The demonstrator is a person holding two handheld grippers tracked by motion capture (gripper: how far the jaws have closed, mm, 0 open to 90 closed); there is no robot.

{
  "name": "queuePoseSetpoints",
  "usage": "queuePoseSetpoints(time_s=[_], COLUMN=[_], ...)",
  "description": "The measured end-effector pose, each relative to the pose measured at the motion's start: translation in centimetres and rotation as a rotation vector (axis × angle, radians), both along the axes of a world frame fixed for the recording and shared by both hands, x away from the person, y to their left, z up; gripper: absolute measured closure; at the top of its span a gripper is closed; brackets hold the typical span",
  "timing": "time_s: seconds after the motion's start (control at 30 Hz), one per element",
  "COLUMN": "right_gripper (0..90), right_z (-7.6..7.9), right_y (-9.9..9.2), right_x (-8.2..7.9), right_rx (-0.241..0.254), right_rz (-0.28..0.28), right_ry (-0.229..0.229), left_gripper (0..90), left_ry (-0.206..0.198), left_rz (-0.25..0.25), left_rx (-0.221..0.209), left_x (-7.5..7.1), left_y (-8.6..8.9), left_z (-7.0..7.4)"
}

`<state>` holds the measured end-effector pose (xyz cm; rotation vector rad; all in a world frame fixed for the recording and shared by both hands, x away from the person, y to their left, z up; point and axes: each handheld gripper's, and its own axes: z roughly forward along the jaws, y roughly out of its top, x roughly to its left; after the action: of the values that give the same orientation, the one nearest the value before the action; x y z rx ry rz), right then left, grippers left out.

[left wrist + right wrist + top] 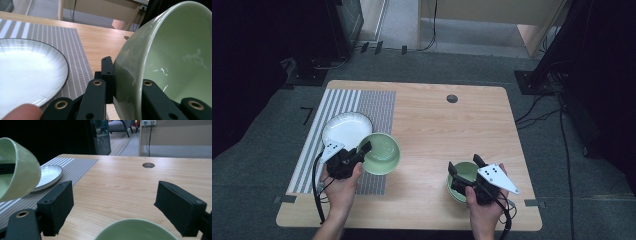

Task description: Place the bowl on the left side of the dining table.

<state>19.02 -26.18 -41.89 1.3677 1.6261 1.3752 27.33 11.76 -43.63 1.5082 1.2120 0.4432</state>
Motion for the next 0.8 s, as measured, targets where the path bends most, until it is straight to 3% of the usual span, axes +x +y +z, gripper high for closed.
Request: queuePoseSetpoints(time_s=[0.27, 0.8], right_gripper=[15.0, 15.4], right_z=[-0.1, -0.5], right_y=[-1.4, -4.9], right_x=[-0.2, -0.1], right_rx=[-0.023, -0.008], right_rz=[-0.031, -0.109], right_ry=[-0.007, 0.008], left_gripper=[82.3, 82.5], left_ry=[0.0, 0.007], left_rz=[0.029, 0.086], left_rx=[-0.01, -0.025], left_x=[0.3, 0.9], left_y=[1.2, 3.4], left_z=[0.1, -0.1])
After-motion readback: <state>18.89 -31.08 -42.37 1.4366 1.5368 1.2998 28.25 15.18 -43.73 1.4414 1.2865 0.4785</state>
